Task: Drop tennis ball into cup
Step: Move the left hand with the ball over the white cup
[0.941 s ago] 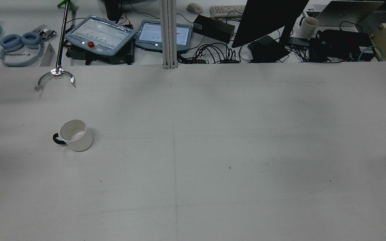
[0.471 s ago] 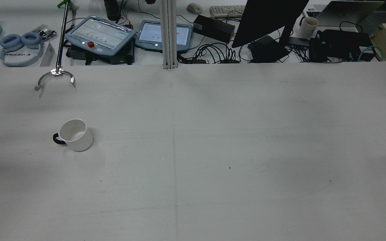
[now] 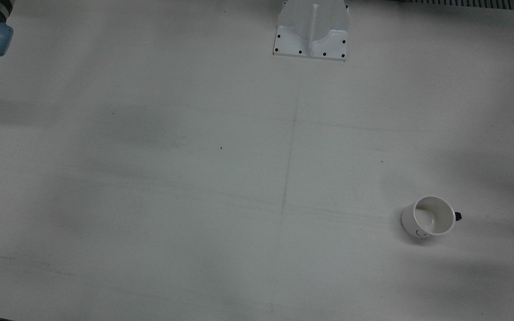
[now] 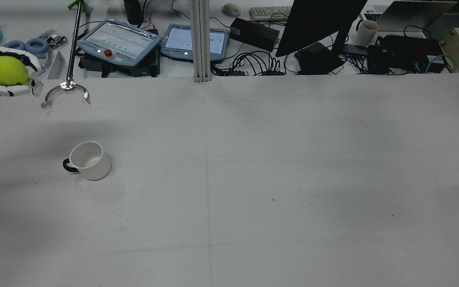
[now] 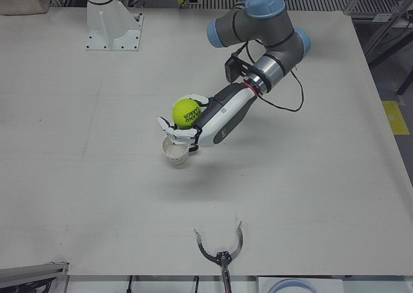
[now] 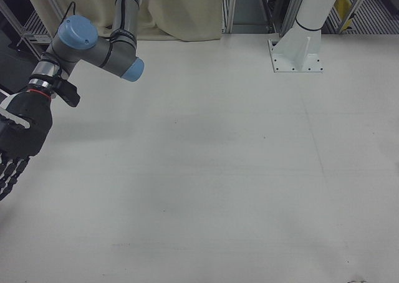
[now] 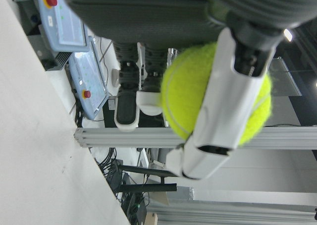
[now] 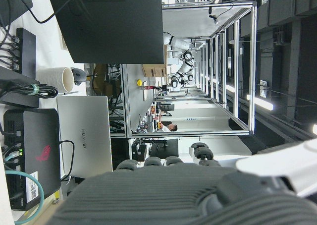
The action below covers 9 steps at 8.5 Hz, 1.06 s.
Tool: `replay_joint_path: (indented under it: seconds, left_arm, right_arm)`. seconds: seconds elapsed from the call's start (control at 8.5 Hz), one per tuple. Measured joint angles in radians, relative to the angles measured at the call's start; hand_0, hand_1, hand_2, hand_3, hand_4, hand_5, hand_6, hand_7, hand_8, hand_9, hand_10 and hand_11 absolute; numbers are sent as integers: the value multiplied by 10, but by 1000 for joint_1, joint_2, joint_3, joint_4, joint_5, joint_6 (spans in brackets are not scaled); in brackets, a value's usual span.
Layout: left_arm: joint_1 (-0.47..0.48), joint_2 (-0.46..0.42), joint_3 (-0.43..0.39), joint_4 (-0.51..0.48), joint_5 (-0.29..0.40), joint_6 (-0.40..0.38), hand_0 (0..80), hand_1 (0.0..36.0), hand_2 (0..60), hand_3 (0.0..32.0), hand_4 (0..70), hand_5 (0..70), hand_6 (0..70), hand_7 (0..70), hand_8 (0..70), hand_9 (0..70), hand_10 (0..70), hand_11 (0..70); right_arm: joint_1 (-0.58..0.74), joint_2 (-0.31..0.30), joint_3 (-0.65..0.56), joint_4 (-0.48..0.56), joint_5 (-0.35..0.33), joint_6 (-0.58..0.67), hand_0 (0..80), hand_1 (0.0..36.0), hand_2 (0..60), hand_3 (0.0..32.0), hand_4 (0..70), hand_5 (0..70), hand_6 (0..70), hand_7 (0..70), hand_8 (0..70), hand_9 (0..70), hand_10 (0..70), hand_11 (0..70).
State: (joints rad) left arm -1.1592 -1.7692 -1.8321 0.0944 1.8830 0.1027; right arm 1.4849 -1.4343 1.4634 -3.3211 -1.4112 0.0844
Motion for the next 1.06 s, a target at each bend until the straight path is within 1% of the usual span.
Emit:
replay_joint_path:
  seconds: [0.12,0.24,0.35,0.47,0.59,0.71,0.82,0.94,1.06]
  left_arm:
    - [19,11,3,-7,0,7,791,307,394,0,499,282,700,700,603,700,339,498]
    - [30,18,5,-12,-1,19,724,306,412,0,483,254,700,700,594,700,330,486]
    - [48,27,6,-17,-1,31,628,281,464,0,464,258,700,700,565,700,310,459]
    - [67,34,7,-20,-1,40,597,272,466,0,454,226,700,700,546,700,292,434]
    - [78,41,8,-22,-2,52,590,263,445,0,449,224,700,700,553,700,295,437]
    - [83,50,9,-26,-4,67,595,266,455,0,448,233,700,700,549,700,296,439]
    - [92,59,11,-30,-6,77,602,267,440,0,452,234,700,700,554,700,292,435]
    - [109,63,13,-31,-23,91,599,272,424,0,453,210,700,700,545,700,289,431]
    - [142,65,15,-31,-57,104,615,274,409,0,465,220,700,700,549,700,292,435]
  right_arm:
    - [0,0,0,0,0,0,0,0,0,0,0,0,0,0,0,0,0,0]
    - [0,0,0,0,0,0,0,0,0,0,0,0,0,0,0,0,0,0]
    - [0,0,0,0,0,0,0,0,0,0,0,0,0,0,0,0,0,0]
    - [0,0,0,0,0,0,0,0,0,0,0,0,0,0,0,0,0,0]
    - [0,0,0,0,0,0,0,0,0,0,0,0,0,0,0,0,0,0]
    - [0,0,-1,0,0,0,0,0,0,0,0,0,0,0,0,0,0,0]
    - [0,0,-1,0,0,0,0,0,0,0,0,0,0,0,0,0,0,0]
    - [0,0,-1,0,0,0,0,0,0,0,0,0,0,0,0,0,0,0]
    - [0,0,-1,0,0,0,0,0,0,0,0,0,0,0,0,0,0,0]
